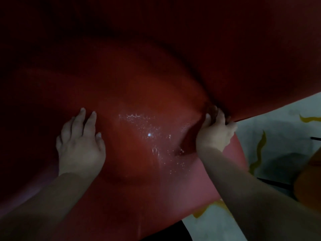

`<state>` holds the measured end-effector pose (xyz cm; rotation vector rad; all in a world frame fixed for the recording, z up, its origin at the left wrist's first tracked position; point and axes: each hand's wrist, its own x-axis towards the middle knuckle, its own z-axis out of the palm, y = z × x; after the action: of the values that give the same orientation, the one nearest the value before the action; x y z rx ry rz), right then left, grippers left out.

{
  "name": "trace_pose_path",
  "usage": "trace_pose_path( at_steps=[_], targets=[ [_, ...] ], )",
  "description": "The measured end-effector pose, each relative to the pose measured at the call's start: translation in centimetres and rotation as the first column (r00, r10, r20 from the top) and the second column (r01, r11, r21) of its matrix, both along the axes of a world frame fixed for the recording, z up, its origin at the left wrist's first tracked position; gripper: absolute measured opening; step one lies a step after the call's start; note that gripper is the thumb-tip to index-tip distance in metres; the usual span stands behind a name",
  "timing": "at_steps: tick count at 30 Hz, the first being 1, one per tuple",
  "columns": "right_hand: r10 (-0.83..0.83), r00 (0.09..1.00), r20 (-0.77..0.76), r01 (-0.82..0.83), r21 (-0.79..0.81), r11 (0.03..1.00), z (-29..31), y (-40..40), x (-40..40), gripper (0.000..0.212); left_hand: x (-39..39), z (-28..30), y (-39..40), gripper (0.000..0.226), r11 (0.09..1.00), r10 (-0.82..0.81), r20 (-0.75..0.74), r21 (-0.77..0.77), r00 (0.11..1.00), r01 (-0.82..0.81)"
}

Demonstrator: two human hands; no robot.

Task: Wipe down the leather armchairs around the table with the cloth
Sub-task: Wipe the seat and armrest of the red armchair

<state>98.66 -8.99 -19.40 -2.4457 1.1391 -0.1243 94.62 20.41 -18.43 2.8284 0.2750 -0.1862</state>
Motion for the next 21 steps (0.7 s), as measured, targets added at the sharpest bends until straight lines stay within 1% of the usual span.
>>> trace_pose_path(
  at_steps=[1, 2, 3, 5, 6, 7, 9, 11, 12, 13, 14, 15, 17, 18, 19, 20, 21],
  targets=[
    [0.024, 1.0, -0.015, -0.024, -0.007, 1.0, 0.1, 0.2, 0.8, 0.046, 0.0, -0.1, 0.0, 0.056, 1.0, 0.001, 0.008, 0.003, 1.0, -0.001],
    [0.087, 0.996, -0.021, -0.088, -0.019, 0.996, 0.2, 0.4, 1.5, 0.045, 0.0, -0.2, 0.0, 0.055, 1.0, 0.0, 0.017, 0.006, 1.0, -0.001],
    [0.188, 0.982, -0.02, -0.189, -0.039, 0.981, 0.3, 0.6, 1.8, 0.045, 0.0, -0.3, -0.1, 0.054, 1.0, -0.002, 0.025, 0.009, 1.0, 0.002],
    [0.4, 0.917, 0.005, -0.398, -0.071, 0.915, 0.6, 0.9, 1.6, 0.044, 0.0, -0.3, -0.2, 0.055, 1.0, -0.002, 0.033, 0.012, 0.999, 0.002],
    [0.442, 0.897, 0.027, -0.438, -0.081, 0.895, 0.6, 0.9, 1.0, 0.044, -0.1, -0.3, -0.3, 0.055, 1.0, 0.004, 0.032, 0.01, 0.999, -0.004],
    [0.433, 0.9, 0.054, -0.427, -0.092, 0.9, 0.5, 0.8, 0.2, 0.044, 0.0, -0.2, -0.4, 0.056, 1.0, 0.012, 0.028, 0.008, 1.0, -0.012],
    [0.295, 0.951, 0.089, -0.287, -0.089, 0.954, 0.3, 0.5, -1.4, 0.045, 0.1, 0.0, -0.6, 0.057, 1.0, 0.026, 0.016, 0.005, 1.0, -0.026],
    [0.141, 0.989, 0.04, -0.139, -0.05, 0.989, 0.0, 0.2, -1.5, 0.046, 0.1, 0.1, -0.6, 0.054, 1.0, 0.027, 0.017, 0.003, 0.999, -0.027],
    [0.103, 0.995, 0.002, -0.103, -0.032, 0.994, -0.1, 0.1, -0.6, 0.046, 0.1, 0.1, -0.6, 0.054, 1.0, 0.025, 0.02, 0.006, 0.999, -0.026],
    [0.104, 0.994, -0.027, -0.105, -0.02, 0.994, -0.1, 0.1, 0.4, 0.046, 0.1, 0.0, -0.5, 0.055, 1.0, 0.021, 0.021, 0.012, 1.0, -0.021],
    [0.159, 0.986, -0.049, -0.16, -0.019, 0.987, 0.2, 0.2, 1.5, 0.045, 0.1, 0.0, -0.5, 0.057, 1.0, 0.016, 0.018, 0.017, 1.0, -0.017],
    [0.266, 0.962, -0.064, -0.269, -0.028, 0.963, 0.4, 0.4, 2.2, 0.045, 0.1, -0.1, -0.4, 0.058, 1.0, 0.015, 0.018, 0.019, 1.0, -0.015],
    [0.53, 0.847, -0.039, -0.532, -0.051, 0.845, 0.9, 1.2, 1.9, 0.043, 0.1, -0.2, -0.4, 0.058, 1.0, 0.018, 0.021, 0.021, 1.0, -0.019],
    [0.604, 0.797, -0.01, -0.604, -0.054, 0.795, 1.0, 1.5, 1.0, 0.042, 0.1, -0.2, -0.4, 0.058, 1.0, 0.018, 0.02, 0.023, 1.0, -0.018],
    [0.62, 0.784, 0.015, -0.618, -0.056, 0.784, 1.2, 1.6, -0.4, 0.041, 0.0, -0.1, -0.4, 0.058, 1.0, 0.016, 0.016, 0.023, 1.0, -0.016],
    [0.593, 0.804, 0.037, -0.59, -0.066, 0.805, 1.3, 1.4, -1.9, 0.041, 0.0, 0.0, -0.3, 0.057, 1.0, 0.013, 0.01, 0.019, 1.0, -0.013],
    [0.535, 0.844, 0.045, -0.531, -0.075, 0.844, 1.2, 1.1, -3.5, 0.041, 0.0, 0.2, -0.3, 0.056, 1.0, 0.012, 0.0, 0.012, 1.0, -0.012]
  ],
)
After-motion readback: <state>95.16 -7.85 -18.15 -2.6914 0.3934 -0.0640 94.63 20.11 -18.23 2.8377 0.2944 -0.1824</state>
